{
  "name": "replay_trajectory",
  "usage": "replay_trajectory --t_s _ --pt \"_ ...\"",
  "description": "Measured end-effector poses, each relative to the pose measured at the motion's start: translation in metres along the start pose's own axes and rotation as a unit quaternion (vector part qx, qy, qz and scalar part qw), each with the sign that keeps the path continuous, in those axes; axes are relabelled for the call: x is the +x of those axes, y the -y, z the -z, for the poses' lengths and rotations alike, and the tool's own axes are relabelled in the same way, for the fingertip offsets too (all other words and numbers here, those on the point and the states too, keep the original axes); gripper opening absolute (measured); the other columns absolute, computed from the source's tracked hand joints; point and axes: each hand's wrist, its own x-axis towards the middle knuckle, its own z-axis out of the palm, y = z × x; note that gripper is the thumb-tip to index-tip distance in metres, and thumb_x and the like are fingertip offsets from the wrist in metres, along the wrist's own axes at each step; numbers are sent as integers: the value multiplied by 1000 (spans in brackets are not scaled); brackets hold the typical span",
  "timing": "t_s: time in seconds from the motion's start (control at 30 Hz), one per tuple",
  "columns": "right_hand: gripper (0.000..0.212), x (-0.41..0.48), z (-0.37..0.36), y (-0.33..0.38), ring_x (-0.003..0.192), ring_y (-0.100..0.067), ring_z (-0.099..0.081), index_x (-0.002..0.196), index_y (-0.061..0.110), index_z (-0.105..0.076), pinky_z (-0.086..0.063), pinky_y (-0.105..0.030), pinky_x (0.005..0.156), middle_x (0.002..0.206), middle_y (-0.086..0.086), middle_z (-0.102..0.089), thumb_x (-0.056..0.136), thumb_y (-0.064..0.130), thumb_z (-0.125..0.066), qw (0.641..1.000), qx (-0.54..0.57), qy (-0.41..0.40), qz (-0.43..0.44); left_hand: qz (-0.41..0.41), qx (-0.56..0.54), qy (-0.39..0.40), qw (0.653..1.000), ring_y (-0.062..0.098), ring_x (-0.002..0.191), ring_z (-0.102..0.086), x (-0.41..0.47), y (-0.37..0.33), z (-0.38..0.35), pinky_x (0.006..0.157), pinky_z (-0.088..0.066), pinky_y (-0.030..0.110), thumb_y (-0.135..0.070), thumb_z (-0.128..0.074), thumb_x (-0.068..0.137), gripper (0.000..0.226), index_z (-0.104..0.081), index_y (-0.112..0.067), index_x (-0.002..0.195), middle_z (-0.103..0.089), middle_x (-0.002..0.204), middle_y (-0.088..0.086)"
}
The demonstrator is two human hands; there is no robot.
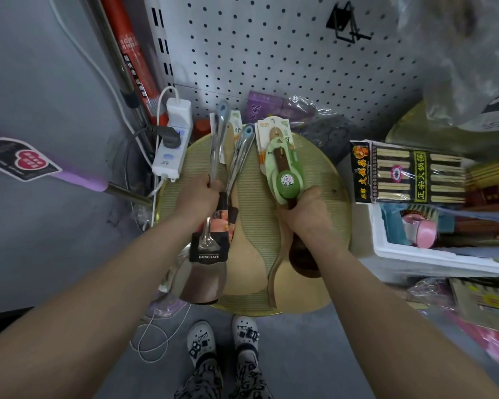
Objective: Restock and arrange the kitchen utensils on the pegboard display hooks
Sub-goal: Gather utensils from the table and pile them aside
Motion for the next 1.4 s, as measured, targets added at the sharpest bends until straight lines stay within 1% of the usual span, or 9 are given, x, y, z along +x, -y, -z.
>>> replay_trajectory --t_s 0.2,0.37,0.47,0.63,0.8,0.97,1.07,1.27,1.4 --pt "72 5 -7 -6 112 -33 -59 127 2 -37 -49 -38 88 120 -16 -60 77 32 -81 999 -16 15 -36 -4 44 -3 999 29 84 -59 1 16 -14 64 -38 32 -31 -49 98 23 -55 -14 84 -59 83 7" --pt "52 14 -12 -12 105 -27 -62 118 8 -61 -45 -29 75 111 -10 -66 81 43 -74 997 -61 56 -9 -7 63 -15 998 30 96 -59 0 17 -25 84 -50 40 -47 -66 84 32 -55 -20 96 -59 107 9" --pt "46 18 -11 -13 105 -29 -62 117 8 -61 -47 -32 77 109 -10 -66 87 41 -68 997 -51 55 2 3 72 -16 997 26 95 -62 -1 11 -29 77 -48 33 -39 -70 82 35 -57 -16 105 -65 104 2" --pt "40 21 -9 -16 101 -29 -62 112 8 -62 -44 -31 71 106 -12 -67 88 39 -66 998 -47 47 9 10 78 -33 996 22 82 -60 -3 0 -26 64 -38 28 -33 -66 83 16 -60 -20 89 -62 84 -3" --pt "51 18 -12 -14 100 -29 -63 113 8 -63 -52 -35 77 107 -11 -67 82 47 -72 996 -76 27 25 17 92 -17 995 22 83 -60 4 -4 -31 65 -42 29 -43 -66 82 33 -62 -15 100 -66 94 1" --pt "38 13 -16 -15 104 -29 -62 111 12 -61 -43 -30 72 110 -10 -66 85 39 -69 993 -108 27 37 15 160 -23 987 23 73 -55 3 -13 -35 58 -37 28 -41 -69 80 30 -58 -13 84 -63 85 5" --pt "37 12 -15 -17 106 -31 -61 114 10 -58 -42 -31 75 113 -11 -64 88 35 -66 992 -110 33 44 16 157 -16 987 23 72 -53 0 -17 -31 56 -36 28 -39 -66 83 27 -57 -13 80 -60 80 5" --pt "38 7 -6 -15 110 -33 -58 122 7 -54 -43 -33 80 117 -15 -62 92 30 -59 997 -32 51 40 -22 86 26 996 17 74 -51 -15 -20 -20 54 -32 25 -30 -66 87 18 -63 -14 93 -56 84 -1" --pt "42 -8 4 -11 114 -32 -57 127 9 -55 -48 -38 90 122 -15 -62 93 33 -58 997 13 53 50 -44 71 54 995 17 72 -54 -35 -24 -14 63 -38 25 -31 -62 91 18 -63 -14 87 -59 82 1"
